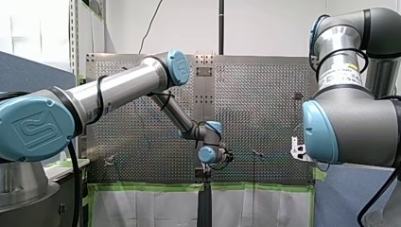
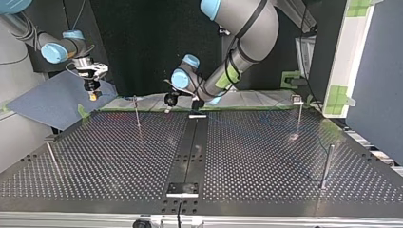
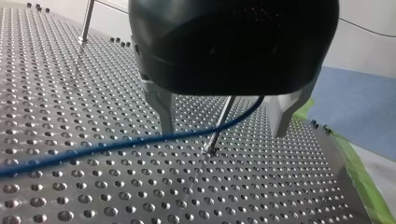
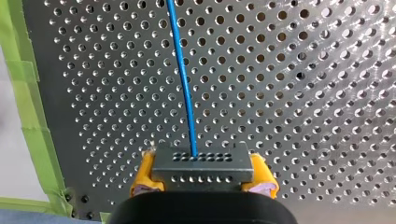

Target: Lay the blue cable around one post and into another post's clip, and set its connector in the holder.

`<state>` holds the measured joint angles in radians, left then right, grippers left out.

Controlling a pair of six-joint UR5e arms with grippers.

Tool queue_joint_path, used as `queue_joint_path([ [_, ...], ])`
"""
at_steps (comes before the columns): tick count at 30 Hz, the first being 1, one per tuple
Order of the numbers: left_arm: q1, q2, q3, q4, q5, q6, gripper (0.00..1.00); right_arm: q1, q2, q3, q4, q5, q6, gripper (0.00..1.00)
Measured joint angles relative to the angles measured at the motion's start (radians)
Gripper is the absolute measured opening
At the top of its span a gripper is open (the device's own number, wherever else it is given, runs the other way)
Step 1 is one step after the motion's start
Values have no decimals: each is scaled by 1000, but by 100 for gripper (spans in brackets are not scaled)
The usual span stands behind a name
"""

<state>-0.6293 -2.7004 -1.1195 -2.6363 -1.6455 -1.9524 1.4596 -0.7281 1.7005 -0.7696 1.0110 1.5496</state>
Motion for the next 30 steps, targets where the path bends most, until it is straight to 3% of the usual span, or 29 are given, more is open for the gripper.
queue_joint_path([
  [3,2,0,0,-1,-2,-1,93,1,0,0,8,2,-4,0],
  [6,2,0,0,-2,-2,-1,93,3,0,1,28,16,-22,0],
  [14,1,0,0,-5,-1,-2,93,9,0,9,97,75,-90,0],
  [21,4,0,0,-20,-2,-5,91,10,0,10,140,77,-142,0],
  [24,4,0,0,-24,-6,-5,82,10,0,10,144,71,-153,0],
  [26,4,0,0,-26,-10,-4,68,10,0,10,143,68,-153,0],
  [27,4,0,0,-26,-14,-3,68,10,0,10,143,68,-153,0],
  [29,5,0,0,-26,-17,-2,47,11,0,9,141,67,-152,0],
  [30,5,0,0,-26,-19,-1,47,11,0,9,141,66,-152,0],
])
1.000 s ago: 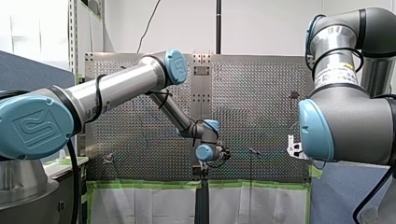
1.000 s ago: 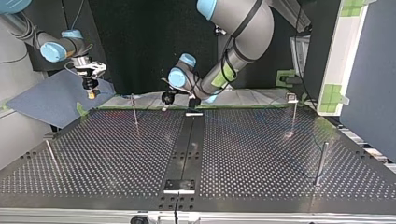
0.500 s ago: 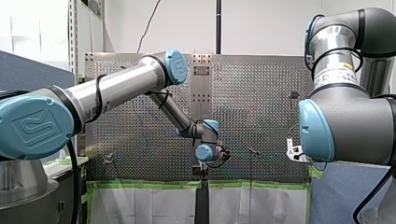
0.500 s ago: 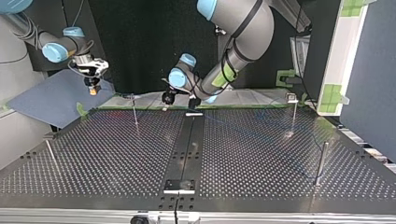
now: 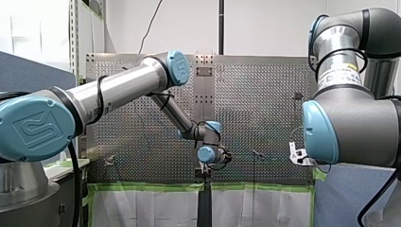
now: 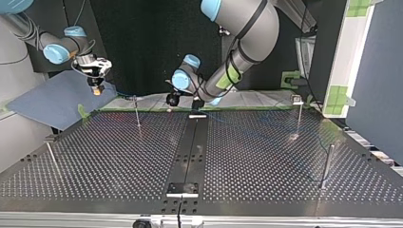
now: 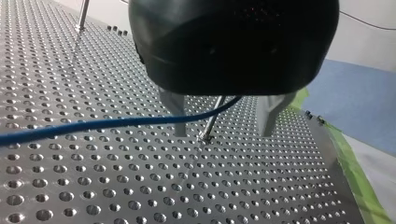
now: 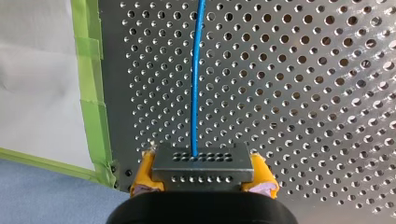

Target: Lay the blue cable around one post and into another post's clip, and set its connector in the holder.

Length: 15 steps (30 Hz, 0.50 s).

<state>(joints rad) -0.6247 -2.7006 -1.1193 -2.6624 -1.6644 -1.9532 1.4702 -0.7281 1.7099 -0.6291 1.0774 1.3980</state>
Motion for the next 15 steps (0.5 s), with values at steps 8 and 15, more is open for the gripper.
queue_joint_path([
  [8,0,0,0,-2,-1,14,0,0,0,-1,-9,-6,12,0],
  [15,-1,0,0,-2,25,20,0,-1,0,-13,-17,-25,30,0],
])
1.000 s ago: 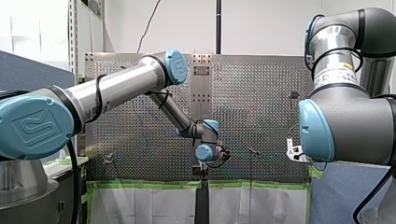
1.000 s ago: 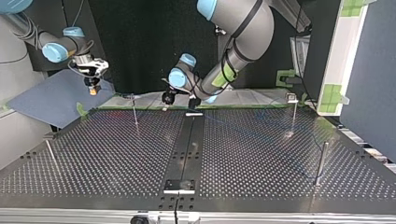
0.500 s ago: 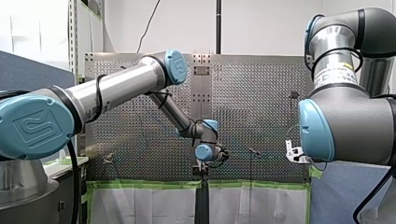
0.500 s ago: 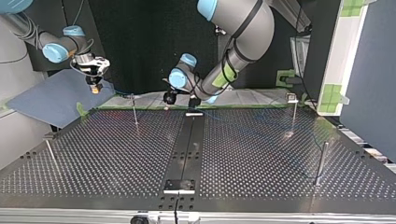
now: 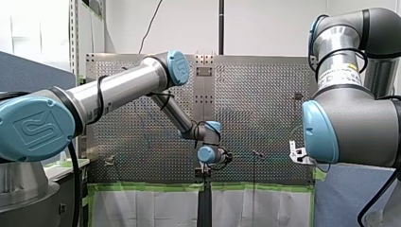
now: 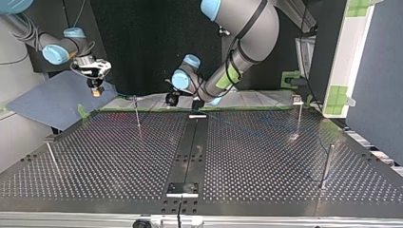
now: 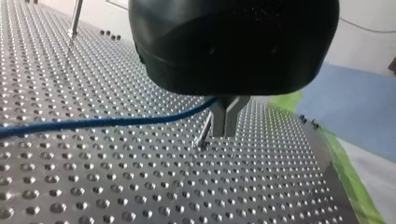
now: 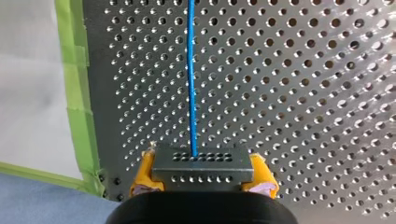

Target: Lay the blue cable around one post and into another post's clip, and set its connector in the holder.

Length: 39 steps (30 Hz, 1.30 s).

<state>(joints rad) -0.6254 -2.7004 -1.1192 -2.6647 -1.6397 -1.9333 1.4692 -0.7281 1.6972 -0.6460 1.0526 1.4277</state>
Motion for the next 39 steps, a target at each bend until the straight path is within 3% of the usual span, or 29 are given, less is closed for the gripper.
queue_joint_path([
  [17,15,-1,7,3,13,-20,0,-2,0,-20,-54,-22,84,0],
  [31,18,-1,30,-17,34,-25,0,1,0,-41,-48,-24,96,0],
  [39,18,-1,33,-13,52,-43,0,3,5,-46,-74,-24,111,0],
])
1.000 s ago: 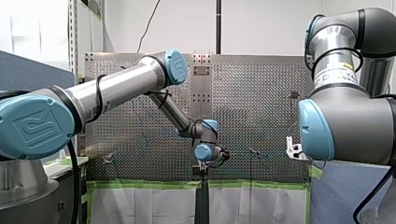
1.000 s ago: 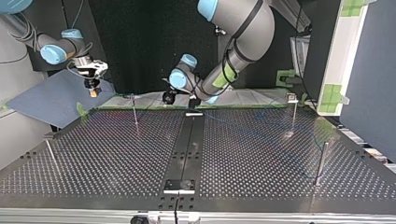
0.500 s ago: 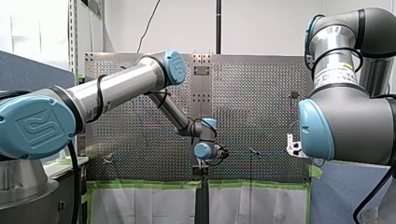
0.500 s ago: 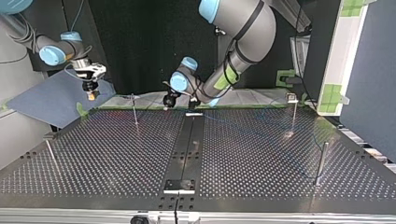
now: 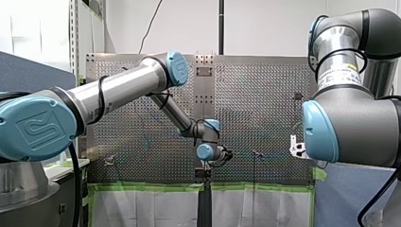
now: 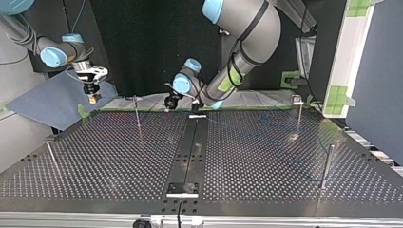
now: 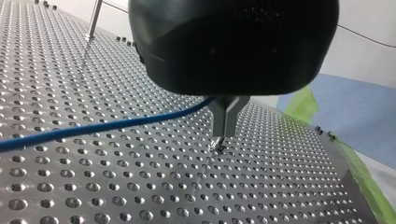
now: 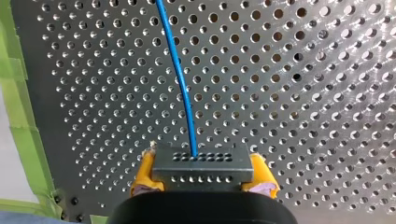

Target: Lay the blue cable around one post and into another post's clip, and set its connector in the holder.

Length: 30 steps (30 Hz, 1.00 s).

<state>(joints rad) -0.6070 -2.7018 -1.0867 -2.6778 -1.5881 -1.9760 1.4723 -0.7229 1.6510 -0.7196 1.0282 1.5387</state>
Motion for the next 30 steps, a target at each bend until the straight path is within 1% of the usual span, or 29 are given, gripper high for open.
queue_joint_path([
  [5,0,0,2,0,8,-7,0,3,10,-11,-3,0,3,0],
  [12,2,0,2,-1,13,-13,0,9,13,-20,-6,-4,4,0],
  [20,7,0,3,-2,16,-17,0,18,15,-49,3,-10,5,0],
  [30,11,0,3,-5,19,-17,0,20,16,-73,4,-8,8,0],
])
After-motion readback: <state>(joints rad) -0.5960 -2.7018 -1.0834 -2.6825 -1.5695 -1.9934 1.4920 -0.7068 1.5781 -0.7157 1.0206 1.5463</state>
